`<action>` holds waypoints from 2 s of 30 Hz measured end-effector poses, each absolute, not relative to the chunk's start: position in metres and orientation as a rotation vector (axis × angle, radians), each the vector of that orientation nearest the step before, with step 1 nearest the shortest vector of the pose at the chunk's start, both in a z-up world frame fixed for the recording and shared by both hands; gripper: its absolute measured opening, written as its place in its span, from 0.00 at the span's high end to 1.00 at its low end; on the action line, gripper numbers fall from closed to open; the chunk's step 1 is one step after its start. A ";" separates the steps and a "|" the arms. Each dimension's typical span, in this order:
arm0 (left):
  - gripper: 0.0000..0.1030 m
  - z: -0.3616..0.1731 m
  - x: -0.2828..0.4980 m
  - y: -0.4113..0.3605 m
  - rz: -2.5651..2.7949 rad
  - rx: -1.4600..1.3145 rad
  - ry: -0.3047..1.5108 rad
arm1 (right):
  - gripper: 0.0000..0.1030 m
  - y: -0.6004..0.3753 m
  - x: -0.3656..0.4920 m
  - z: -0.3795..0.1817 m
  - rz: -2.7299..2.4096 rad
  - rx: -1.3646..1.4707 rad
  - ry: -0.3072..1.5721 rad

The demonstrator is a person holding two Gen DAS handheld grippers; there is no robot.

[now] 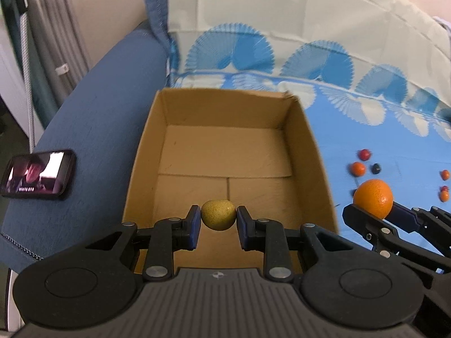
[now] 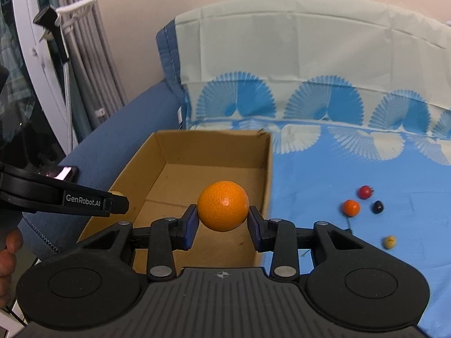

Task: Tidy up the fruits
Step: 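Carry the yellow fruit and the orange over the cardboard box with both grippers, then open the left gripper to drop the yellow fruit while the right gripper drops the orange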

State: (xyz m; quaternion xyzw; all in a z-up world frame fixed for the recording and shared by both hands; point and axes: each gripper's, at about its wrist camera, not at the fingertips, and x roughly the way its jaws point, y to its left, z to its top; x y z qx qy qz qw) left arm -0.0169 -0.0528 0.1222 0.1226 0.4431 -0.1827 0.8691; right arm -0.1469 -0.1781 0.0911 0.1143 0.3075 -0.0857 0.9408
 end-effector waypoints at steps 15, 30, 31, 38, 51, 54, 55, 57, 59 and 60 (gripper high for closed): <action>0.71 0.061 0.031 -0.054 -0.292 0.331 1.028 | 0.62 -0.176 -0.072 0.041 -0.145 0.283 0.875; 0.71 0.025 0.050 -0.075 -0.270 0.404 1.081 | 0.62 -0.194 -0.033 0.004 -0.168 0.363 1.039; 0.71 0.023 0.050 -0.076 -0.269 0.407 1.084 | 0.62 -0.195 -0.032 0.004 -0.170 0.363 1.042; 0.71 0.012 0.054 -0.081 -0.266 0.423 1.111 | 0.62 -0.196 -0.027 0.002 -0.170 0.349 1.041; 0.70 0.003 0.061 -0.080 -0.263 0.420 1.133 | 0.62 -0.196 -0.026 0.002 -0.167 0.340 1.041; 0.50 0.005 0.060 -0.081 -0.310 0.431 1.119 | 0.61 -0.194 -0.026 0.002 -0.177 0.324 1.039; 0.28 0.006 0.059 -0.082 -0.312 0.439 1.101 | 0.61 -0.192 -0.026 0.002 -0.186 0.309 1.037; 0.06 0.012 0.054 -0.083 -0.296 0.454 1.042 | 0.59 -0.189 -0.029 0.004 -0.201 0.270 1.022; 0.00 0.019 0.049 -0.083 -0.275 0.484 0.982 | 0.50 -0.186 -0.036 0.010 -0.203 0.227 0.991; 0.00 0.023 0.047 -0.082 -0.272 0.496 0.972 | 0.37 -0.184 -0.041 0.014 -0.196 0.206 0.976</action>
